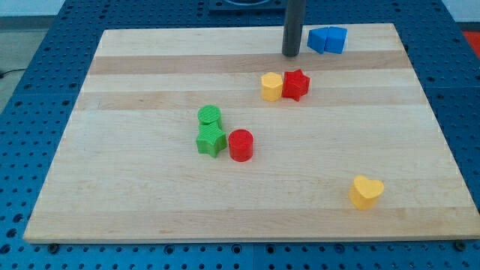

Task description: Push green block above red star

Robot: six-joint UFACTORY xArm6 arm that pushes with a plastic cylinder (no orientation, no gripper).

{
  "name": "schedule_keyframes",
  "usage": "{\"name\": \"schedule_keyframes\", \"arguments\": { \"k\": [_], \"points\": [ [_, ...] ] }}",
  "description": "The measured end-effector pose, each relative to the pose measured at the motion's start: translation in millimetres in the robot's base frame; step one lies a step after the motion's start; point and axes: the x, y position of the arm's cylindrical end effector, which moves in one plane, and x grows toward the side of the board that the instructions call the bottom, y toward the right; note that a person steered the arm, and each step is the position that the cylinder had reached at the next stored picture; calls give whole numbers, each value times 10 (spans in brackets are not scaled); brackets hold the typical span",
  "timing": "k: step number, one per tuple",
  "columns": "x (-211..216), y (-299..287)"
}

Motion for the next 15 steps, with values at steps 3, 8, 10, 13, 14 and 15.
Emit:
{"name": "schedule_keyframes", "arguments": {
  "k": [3,8,10,13,14,15],
  "points": [
    [67,43],
    [2668,-1168],
    [2046,-1230],
    [1558,-1888],
    [1689,-1908],
    [1694,-2175]
  ]
}}
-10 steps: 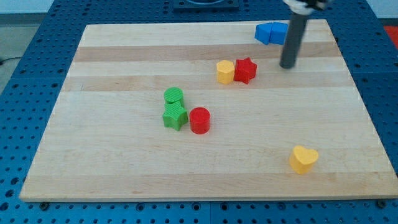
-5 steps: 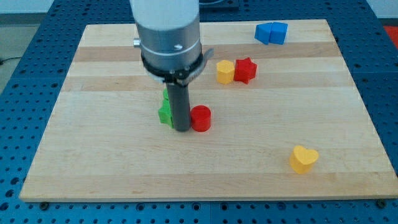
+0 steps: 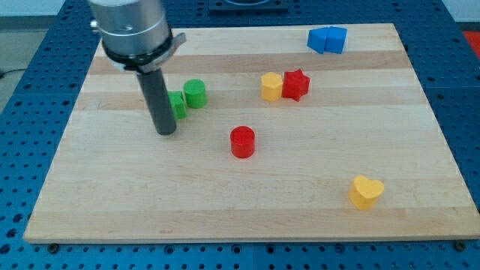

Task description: Push green block above red star

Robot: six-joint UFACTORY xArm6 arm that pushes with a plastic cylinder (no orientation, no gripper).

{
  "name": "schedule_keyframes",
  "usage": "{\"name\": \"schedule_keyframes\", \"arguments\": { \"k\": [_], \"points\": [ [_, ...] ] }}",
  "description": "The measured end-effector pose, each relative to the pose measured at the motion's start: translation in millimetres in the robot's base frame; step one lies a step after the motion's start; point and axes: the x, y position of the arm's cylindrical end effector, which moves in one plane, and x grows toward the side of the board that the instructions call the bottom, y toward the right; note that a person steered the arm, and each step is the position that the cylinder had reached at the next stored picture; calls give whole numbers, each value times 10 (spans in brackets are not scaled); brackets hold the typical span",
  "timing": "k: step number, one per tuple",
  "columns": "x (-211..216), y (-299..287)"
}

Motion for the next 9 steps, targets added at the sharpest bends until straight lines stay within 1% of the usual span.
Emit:
{"name": "schedule_keyframes", "arguments": {
  "k": [1,3,4,6,8,9],
  "points": [
    [-262,0],
    [-429,61],
    [-495,252],
    [-821,648],
    [-1326,908],
    [-1428,1021]
  ]
}}
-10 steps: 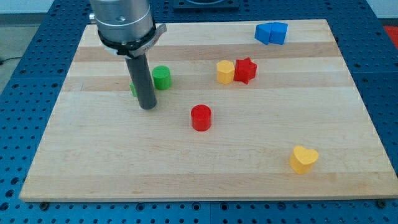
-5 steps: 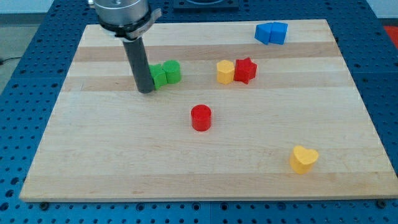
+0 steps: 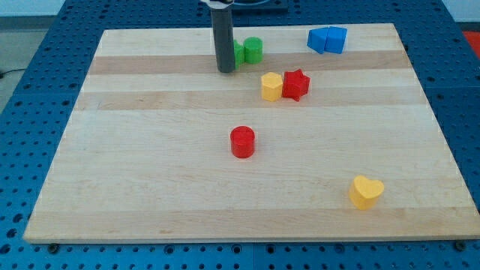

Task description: Push green block above red star

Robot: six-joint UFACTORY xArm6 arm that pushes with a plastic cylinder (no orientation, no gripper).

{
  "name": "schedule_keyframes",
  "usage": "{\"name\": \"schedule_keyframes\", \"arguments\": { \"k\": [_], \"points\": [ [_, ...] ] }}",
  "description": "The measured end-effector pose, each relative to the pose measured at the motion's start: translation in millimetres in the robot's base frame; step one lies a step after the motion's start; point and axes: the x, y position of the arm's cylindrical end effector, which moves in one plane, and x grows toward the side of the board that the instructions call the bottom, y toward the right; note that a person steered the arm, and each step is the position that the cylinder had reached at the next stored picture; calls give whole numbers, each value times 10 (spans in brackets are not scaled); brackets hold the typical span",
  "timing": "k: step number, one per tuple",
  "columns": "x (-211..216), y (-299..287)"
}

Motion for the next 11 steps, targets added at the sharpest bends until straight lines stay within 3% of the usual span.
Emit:
{"name": "schedule_keyframes", "arguments": {
  "k": [2,4,6,9,10,11],
  "points": [
    [198,-906],
    [-168,-435],
    [-215,334],
    [-238,913],
    [180,887],
    [356,35]
  ]
}}
